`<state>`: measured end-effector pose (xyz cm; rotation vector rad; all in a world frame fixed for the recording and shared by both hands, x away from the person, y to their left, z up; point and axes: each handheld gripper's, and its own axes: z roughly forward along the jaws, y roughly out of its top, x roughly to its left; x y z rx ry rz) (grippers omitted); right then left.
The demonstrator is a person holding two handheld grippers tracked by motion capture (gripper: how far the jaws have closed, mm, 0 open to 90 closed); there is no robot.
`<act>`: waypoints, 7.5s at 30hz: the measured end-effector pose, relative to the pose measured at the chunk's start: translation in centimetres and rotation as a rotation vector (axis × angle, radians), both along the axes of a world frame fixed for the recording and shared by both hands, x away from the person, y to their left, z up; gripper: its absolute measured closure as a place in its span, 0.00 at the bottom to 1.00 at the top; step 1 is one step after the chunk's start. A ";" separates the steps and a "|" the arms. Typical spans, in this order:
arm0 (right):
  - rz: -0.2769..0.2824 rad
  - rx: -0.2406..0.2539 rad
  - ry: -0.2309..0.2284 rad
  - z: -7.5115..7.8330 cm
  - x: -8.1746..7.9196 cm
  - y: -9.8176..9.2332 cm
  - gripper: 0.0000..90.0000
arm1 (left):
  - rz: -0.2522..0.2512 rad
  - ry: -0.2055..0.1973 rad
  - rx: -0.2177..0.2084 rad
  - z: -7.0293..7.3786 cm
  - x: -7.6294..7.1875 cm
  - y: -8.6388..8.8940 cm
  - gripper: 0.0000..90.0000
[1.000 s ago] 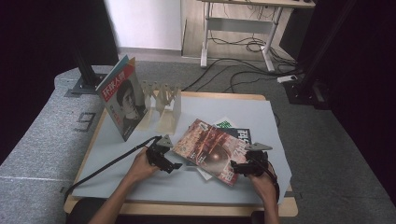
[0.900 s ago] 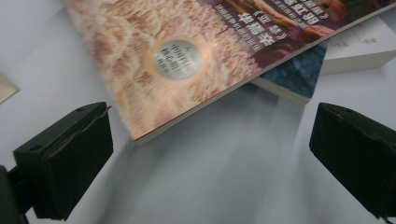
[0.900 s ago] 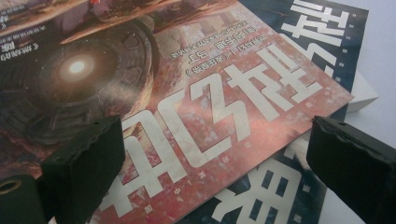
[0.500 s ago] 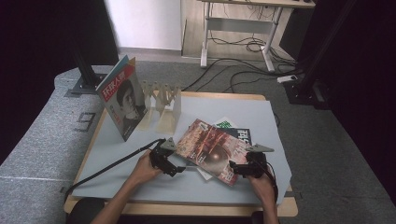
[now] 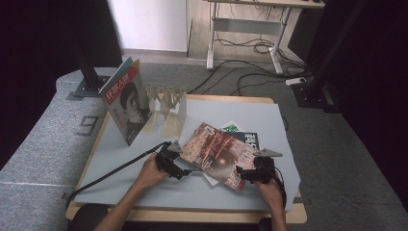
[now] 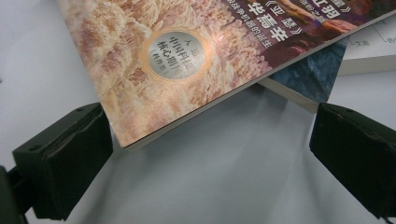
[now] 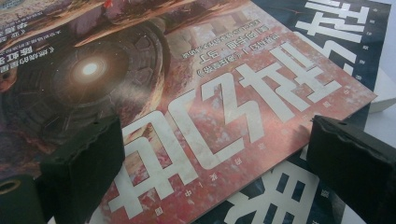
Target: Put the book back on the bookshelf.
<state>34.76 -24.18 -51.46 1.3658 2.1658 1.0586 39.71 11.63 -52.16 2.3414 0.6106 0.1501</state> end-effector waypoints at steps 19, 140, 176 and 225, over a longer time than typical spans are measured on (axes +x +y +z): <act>0.015 -0.010 0.023 0.2 -0.1 -0.1 0.06 | -0.015 -0.010 0.041 0.5 -2.1 -0.2 0.00; 0.059 -0.026 0.030 0.3 -2.5 -0.3 0.06 | 0.012 -0.028 -0.043 3.3 1.1 -1.8 0.00; 0.085 -0.105 0.032 -1.1 -4.5 0.6 0.01 | 0.032 0.032 -0.033 1.7 3.6 -2.3 0.00; -0.049 -0.079 0.012 0.5 -2.1 -3.1 0.04 | -0.057 0.023 0.008 1.4 -2.9 2.0 0.16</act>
